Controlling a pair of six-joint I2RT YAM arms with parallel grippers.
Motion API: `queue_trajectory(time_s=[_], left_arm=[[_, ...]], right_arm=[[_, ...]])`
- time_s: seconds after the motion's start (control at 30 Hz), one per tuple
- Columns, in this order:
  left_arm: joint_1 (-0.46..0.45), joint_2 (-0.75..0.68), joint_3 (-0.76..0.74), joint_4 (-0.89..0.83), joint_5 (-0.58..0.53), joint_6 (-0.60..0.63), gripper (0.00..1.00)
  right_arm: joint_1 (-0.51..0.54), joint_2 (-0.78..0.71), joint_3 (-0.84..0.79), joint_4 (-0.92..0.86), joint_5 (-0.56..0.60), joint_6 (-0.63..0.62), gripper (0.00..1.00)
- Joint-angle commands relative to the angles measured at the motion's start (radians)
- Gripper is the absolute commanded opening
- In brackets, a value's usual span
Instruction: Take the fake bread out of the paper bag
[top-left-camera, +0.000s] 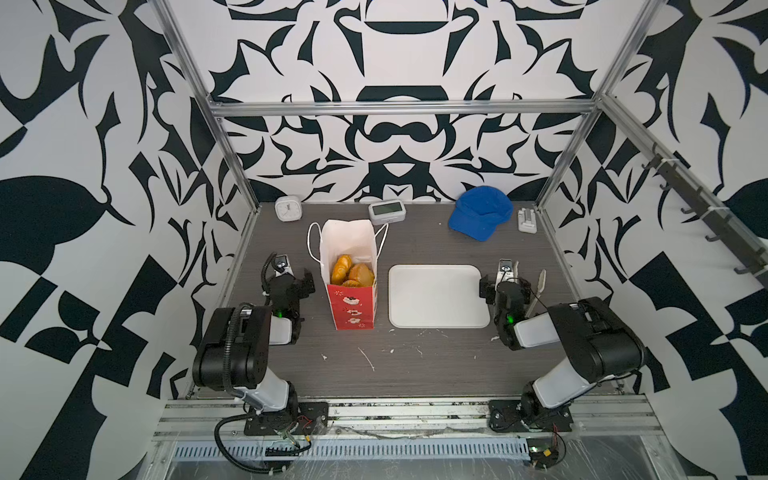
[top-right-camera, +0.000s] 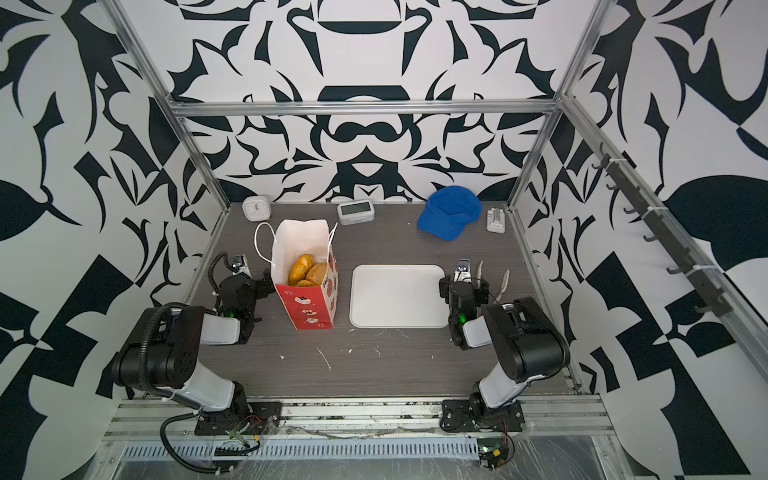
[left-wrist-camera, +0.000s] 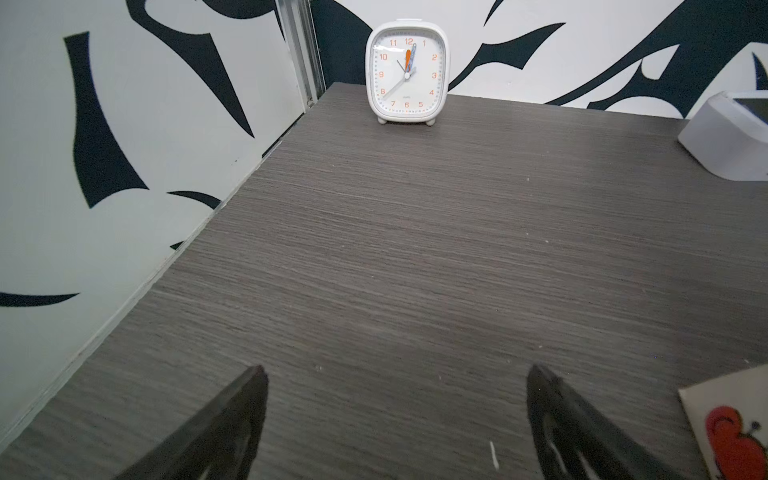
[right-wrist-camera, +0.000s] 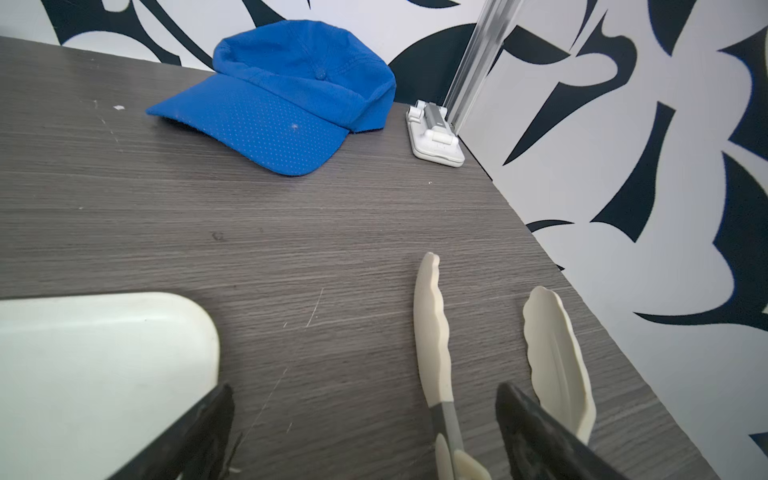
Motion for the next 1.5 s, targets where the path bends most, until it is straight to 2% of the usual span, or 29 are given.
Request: queue_trajectory(time_s=[0.0, 1.0, 1.1, 1.17, 1.3, 1.37, 1.47], left_arm=[[0.007, -0.003, 0.016, 0.008, 0.014, -0.01, 0.99], [0.008, -0.006, 0.011, 0.022, 0.013, -0.002, 0.99], [0.008, -0.099, 0.007, -0.048, -0.036, -0.018, 0.99], [0.008, -0.207, 0.02, -0.163, -0.03, -0.022, 0.98], [-0.025, -0.436, 0.046, -0.275, -0.076, -0.026, 0.93], [-0.046, -0.575, 0.109, -0.466, -0.086, -0.067, 0.93], [-0.063, -0.762, 0.209, -0.739, -0.054, -0.167, 0.91]], right_arm=[[-0.003, -0.023, 0.023, 0.022, 0.004, 0.007, 1.0], [-0.009, -0.031, 0.027, 0.013, 0.004, 0.011, 1.0], [-0.007, -0.123, 0.043, -0.096, 0.037, 0.017, 0.99], [-0.006, -0.213, 0.1, -0.285, 0.043, 0.029, 0.98], [0.006, -0.336, 0.15, -0.382, 0.034, 0.037, 1.0], [0.011, -0.409, 0.238, -0.57, 0.003, 0.077, 1.0], [0.018, -0.472, 0.313, -0.719, -0.061, 0.114, 1.0]])
